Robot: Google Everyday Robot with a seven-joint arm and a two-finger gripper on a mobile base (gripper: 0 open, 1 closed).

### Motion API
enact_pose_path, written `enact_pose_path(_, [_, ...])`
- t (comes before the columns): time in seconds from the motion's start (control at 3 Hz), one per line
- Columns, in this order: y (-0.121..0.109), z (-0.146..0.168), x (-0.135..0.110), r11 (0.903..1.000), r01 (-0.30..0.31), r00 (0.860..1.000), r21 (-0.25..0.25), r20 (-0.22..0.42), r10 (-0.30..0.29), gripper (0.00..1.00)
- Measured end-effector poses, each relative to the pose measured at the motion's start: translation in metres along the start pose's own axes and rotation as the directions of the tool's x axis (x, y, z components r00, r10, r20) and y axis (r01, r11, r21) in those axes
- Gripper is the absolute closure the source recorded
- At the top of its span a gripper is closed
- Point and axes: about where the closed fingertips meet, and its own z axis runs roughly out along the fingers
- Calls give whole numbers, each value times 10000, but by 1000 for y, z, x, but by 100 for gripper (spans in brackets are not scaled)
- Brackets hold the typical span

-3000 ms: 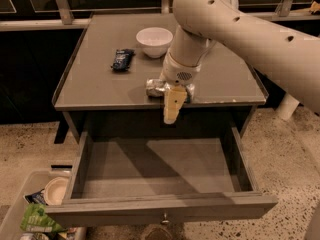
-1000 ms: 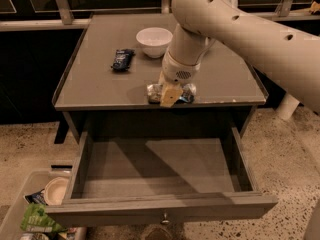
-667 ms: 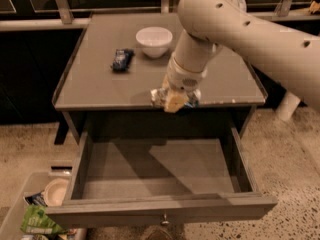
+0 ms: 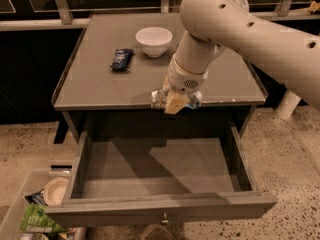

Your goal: Place redbull can into top drawer

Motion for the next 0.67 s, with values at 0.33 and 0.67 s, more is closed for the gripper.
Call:
enact_pose_path(0.33, [1,-2,0,10000,-5,10000,-3,2,5,100])
enact_pose_path(0.67, [12,-1,3,10000,-98,9999,-19,28,98,100])
